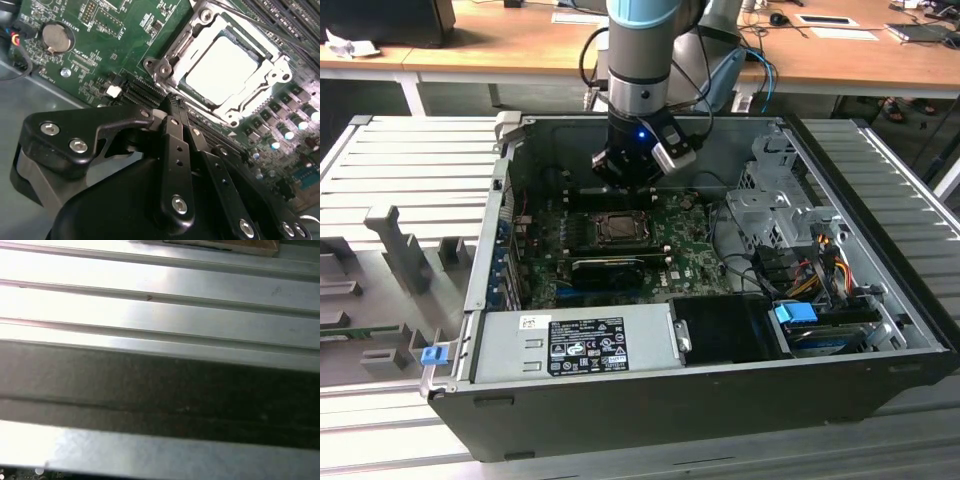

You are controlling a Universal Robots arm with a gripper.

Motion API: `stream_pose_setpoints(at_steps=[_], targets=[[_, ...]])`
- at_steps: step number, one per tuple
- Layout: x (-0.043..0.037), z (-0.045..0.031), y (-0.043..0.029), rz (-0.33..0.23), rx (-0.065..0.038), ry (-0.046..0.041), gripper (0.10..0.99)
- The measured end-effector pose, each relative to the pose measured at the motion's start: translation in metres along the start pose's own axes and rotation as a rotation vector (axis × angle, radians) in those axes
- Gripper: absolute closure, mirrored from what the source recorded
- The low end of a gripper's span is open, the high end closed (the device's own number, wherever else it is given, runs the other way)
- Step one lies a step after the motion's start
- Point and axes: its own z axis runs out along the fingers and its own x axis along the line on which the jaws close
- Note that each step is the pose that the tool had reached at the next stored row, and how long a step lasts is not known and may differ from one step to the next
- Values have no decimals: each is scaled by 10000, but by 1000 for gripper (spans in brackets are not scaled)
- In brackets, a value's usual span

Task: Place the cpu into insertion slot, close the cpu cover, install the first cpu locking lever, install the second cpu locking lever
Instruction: 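Install the first cpu locking lever, then install the second cpu locking lever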

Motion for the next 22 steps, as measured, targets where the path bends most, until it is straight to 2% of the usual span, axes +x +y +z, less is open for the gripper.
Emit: stream_pose_setpoints(at_steps=[12, 18, 22], targets=[[4, -12, -66, 1, 0, 0, 980], [11, -16, -136, 0, 0, -1, 980], [11, -42, -143, 0, 1, 0, 980]])
